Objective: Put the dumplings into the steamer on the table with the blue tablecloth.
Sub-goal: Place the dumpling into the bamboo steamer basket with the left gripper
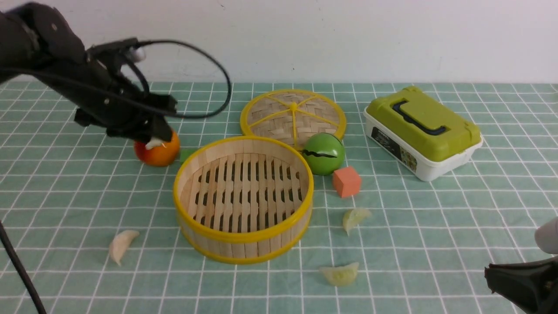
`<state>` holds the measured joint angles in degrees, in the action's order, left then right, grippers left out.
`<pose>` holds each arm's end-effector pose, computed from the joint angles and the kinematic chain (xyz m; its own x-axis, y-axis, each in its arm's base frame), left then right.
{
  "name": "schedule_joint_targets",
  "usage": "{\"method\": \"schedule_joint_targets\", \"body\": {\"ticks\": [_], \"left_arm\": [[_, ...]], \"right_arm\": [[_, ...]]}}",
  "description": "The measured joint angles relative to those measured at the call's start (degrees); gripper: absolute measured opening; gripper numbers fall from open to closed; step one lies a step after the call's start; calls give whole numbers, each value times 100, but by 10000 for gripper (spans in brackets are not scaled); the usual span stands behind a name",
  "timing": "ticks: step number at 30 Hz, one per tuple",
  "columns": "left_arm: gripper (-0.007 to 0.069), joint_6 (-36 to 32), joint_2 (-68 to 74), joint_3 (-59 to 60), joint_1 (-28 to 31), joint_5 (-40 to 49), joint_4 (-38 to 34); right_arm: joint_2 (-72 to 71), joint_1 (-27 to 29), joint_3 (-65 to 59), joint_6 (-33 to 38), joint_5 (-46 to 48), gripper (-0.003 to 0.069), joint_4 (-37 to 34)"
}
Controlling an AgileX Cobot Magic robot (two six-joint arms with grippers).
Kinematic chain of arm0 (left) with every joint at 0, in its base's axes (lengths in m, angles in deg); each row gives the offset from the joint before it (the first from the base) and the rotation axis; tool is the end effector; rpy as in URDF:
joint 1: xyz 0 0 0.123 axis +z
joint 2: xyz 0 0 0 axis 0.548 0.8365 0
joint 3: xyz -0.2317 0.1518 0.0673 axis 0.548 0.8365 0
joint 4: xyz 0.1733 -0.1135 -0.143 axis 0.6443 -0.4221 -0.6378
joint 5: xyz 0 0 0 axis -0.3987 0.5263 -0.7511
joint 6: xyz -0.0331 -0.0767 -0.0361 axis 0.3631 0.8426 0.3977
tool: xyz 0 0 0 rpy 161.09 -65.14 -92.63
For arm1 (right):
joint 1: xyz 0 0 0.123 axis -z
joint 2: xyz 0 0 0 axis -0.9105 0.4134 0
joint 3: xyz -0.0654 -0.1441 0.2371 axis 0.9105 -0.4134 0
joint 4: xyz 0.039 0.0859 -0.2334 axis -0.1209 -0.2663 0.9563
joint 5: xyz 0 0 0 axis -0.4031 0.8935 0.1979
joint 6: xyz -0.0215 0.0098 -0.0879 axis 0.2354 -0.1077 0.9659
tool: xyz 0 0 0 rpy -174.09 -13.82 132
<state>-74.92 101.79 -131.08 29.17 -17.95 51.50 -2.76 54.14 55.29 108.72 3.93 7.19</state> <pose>0.4161 -0.0599 0.2847 -0.8605 -0.0335 -0.5084 0.1600 0.9295 -0.3322 0.1411 0.0525 0.2558 -0.5632 -0.1779 -0.8070 -0.4307 0.8966 0.1029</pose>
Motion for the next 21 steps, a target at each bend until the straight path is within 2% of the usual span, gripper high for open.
{"method": "schedule_joint_targets", "body": {"ticks": [2,5,9,14,18,19,21], "left_arm": [[230,-169,-28,-19,-273,-5,-585],[230,-263,229,-19,-745,-235,-768],[230,-298,791,-14,-1180,-780,-520],[237,-13,1275,12,-1288,-1194,-212],[314,112,1315,12,-1282,-1300,-159],[366,123,1315,12,-1282,-1359,-159],[414,134,1315,12,-1282,-1392,-159]], "right_arm": [[0,0,0,0,0,12,-4],[0,0,0,0,0,15,-37],[0,0,0,0,0,20,-44],[0,0,0,0,0,21,-44],[0,0,0,0,11,21,-44],[0,0,0,0,11,22,-44],[0,0,0,0,11,23,-44]]}}
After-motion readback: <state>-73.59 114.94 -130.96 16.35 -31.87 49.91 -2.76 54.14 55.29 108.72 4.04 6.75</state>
